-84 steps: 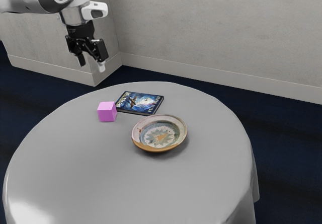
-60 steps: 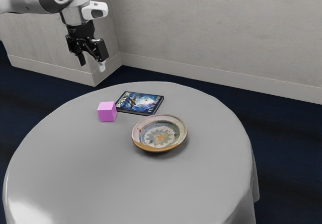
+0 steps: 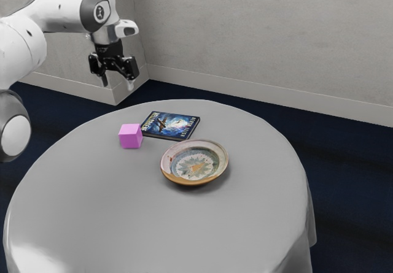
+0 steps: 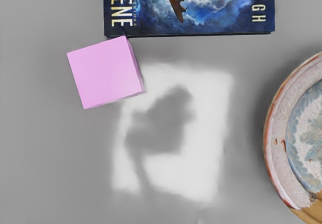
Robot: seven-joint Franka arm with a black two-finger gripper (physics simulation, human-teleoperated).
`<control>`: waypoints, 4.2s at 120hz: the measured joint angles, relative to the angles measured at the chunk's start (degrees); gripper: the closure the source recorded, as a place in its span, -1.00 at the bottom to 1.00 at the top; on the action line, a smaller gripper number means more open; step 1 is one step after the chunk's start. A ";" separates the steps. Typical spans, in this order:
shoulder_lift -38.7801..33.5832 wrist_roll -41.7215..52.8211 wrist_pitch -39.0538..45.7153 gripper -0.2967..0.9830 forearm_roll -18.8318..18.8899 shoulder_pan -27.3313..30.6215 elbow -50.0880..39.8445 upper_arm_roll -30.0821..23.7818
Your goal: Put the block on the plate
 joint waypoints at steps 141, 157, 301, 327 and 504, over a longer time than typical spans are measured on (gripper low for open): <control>25.12 -17.72 11.87 -0.54 -10.90 3.04 9.94 6.20; 26.15 -18.66 13.26 -0.54 -11.21 3.04 9.92 6.18; 14.42 -21.74 12.18 -0.09 -8.46 -4.36 1.01 6.17; 8.63 -21.93 12.57 -0.09 -5.15 -13.17 -6.04 6.33; -2.84 -18.76 15.35 -0.51 -4.38 -22.18 -18.32 5.29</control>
